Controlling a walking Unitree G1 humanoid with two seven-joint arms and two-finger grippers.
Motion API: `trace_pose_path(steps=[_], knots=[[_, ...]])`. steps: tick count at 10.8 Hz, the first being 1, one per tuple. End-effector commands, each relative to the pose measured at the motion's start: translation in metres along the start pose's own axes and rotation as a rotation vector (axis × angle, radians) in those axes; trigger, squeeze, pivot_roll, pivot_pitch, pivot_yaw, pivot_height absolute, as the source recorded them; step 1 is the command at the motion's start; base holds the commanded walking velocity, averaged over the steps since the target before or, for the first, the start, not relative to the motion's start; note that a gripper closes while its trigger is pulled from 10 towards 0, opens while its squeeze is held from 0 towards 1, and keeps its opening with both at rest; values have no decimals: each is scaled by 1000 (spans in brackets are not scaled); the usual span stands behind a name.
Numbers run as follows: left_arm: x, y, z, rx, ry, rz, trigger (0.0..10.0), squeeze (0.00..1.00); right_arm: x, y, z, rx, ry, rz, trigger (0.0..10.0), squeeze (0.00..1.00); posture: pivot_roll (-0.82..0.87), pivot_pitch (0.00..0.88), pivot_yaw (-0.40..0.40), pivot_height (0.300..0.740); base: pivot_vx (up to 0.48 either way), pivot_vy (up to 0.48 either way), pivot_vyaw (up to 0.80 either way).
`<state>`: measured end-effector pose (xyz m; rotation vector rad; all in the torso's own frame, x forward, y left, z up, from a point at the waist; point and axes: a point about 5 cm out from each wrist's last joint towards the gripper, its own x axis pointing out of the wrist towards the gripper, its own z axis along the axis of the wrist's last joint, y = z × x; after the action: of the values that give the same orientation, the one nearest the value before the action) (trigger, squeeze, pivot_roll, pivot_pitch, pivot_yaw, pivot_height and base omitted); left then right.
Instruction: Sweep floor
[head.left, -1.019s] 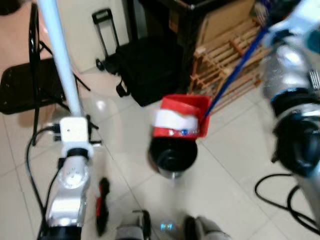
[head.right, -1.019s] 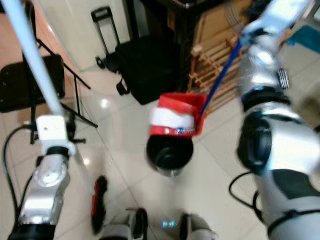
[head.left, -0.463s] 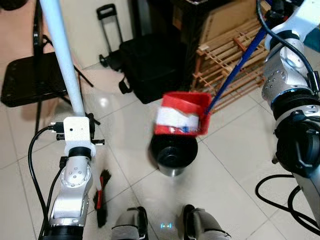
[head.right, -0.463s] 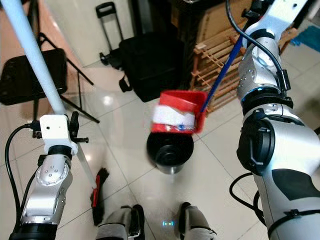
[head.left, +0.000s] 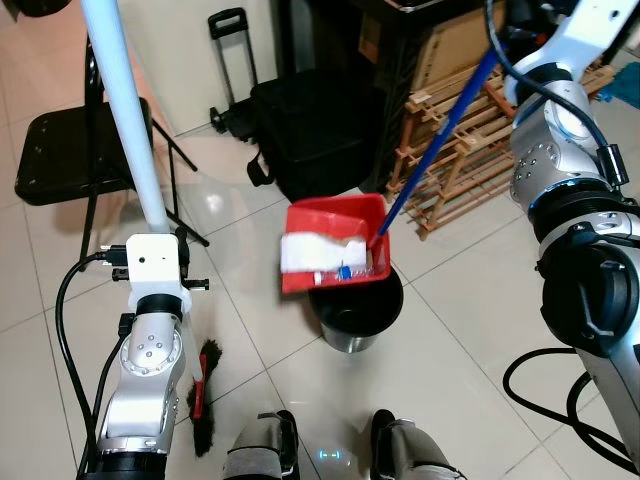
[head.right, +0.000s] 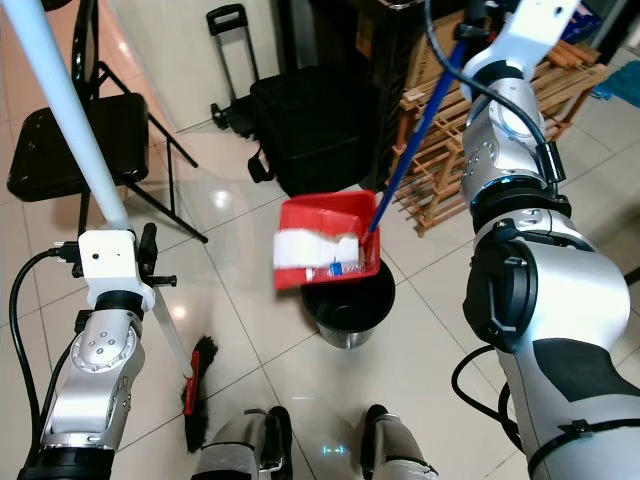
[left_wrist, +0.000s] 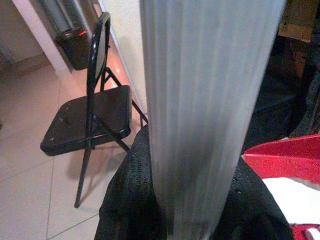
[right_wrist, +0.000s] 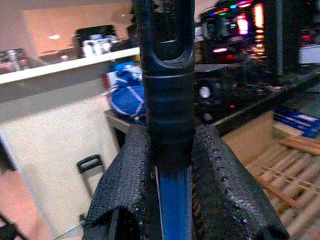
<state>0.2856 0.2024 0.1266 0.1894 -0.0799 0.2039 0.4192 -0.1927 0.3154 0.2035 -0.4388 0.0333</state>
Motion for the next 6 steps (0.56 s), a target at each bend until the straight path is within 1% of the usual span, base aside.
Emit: trace_pose_path(steps=[1,2,3,5,6], knots=[[-3,7,-1,8,2,23,10000,0,6,8,20,15,-99,38,10000,0,94,182,61,740,0,0,0],[-3,7,-2,7,2,24,10000,0,6,10,21,7,-111,54,10000,0,94,181,61,740,0,0,0],[-3,7,-1,5,0,26,10000,0,7,16,25,-2,-143,89,10000,0,91,182,61,740,0,0,0],[-3,7,-1,3,-2,26,10000,0,7,18,28,-12,-153,99,10000,0,92,182,60,740,0,0,0],[-3,7,-1,4,-3,27,10000,0,8,18,30,-45,-165,101,10000,0,92,182,61,740,0,0,0]])
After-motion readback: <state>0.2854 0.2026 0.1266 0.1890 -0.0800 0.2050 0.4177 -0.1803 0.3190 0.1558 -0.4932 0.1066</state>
